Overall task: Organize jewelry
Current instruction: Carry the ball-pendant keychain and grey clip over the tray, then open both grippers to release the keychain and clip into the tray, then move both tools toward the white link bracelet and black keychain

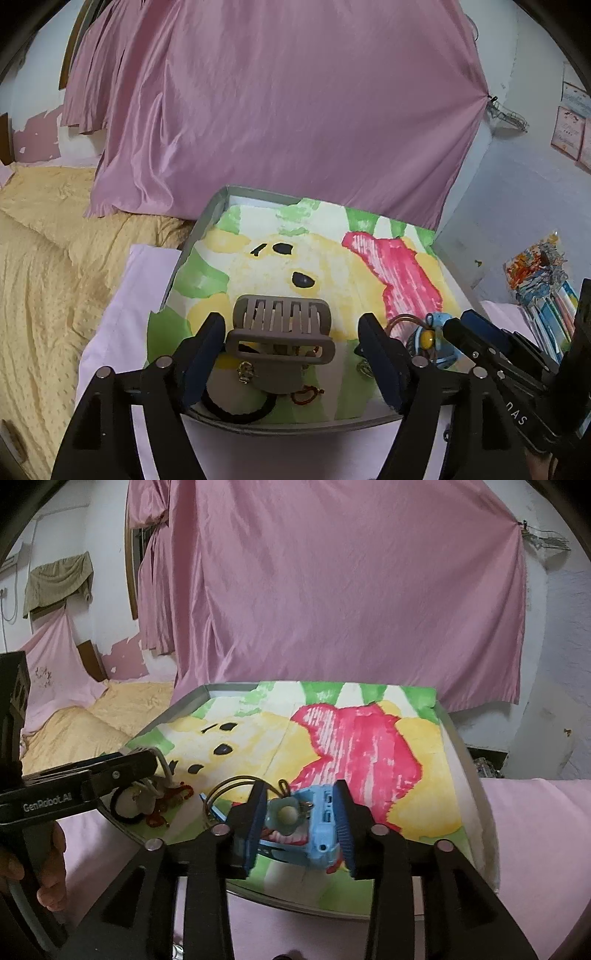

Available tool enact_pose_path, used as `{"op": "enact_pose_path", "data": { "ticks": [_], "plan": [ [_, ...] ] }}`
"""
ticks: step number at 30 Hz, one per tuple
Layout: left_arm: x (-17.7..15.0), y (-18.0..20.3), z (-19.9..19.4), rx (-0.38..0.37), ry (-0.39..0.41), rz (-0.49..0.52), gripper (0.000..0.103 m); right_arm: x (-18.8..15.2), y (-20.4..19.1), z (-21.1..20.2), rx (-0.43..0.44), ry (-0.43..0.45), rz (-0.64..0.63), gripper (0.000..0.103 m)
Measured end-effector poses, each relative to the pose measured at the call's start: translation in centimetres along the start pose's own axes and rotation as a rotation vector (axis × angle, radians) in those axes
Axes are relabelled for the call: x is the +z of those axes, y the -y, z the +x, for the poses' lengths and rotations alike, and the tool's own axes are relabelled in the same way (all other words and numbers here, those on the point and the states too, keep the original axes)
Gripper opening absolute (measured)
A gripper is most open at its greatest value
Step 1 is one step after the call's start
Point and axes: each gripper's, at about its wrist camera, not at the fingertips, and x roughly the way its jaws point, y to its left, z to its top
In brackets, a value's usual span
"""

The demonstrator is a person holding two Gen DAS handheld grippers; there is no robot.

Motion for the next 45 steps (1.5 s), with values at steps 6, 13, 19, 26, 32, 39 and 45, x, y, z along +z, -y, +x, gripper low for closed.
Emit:
{"op": "enact_pose_path", "data": {
  "ticks": [6, 13, 19, 26, 32, 39, 45],
  "plan": [
    [-0.2, 0.2, -1.4, -0.006, 0.051, 0.010, 0.080, 0.0, 0.4, -1.9, 0.003, 0.080, 0.023, 0.055],
    [-0.7, 0.7, -4.1, -0.020, 0.155, 0.030, 0.095, -0.4, 0.8, -5.5, 0.003, 0.213, 0.054, 0.070],
    [-1.6, 1.3, -7.0, -0.028, 0.251, 0.058, 0.102, -1.4, 1.4, -8.9, 0.030, 0.307, 0.094, 0.089],
    [-3.2, 2.4, -10.1, -0.025, 0.354, 0.107, 0.102, -3.1, 1.6, -11.5, 0.035, 0.347, 0.100, 0.101],
    [-4.7, 2.9, -11.8, -0.023, 0.383, 0.128, 0.103, -4.6, 1.8, -13.7, 0.023, 0.363, 0.090, 0.101],
    [-6.3, 3.2, -12.9, -0.034, 0.362, 0.146, 0.103, -6.3, 2.2, -15.3, 0.023, 0.344, 0.084, 0.101],
    [-7.9, 3.6, -13.7, -0.044, 0.358, 0.160, 0.103, -8.2, 3.0, -16.2, 0.020, 0.319, 0.104, 0.101]
  ]
}}
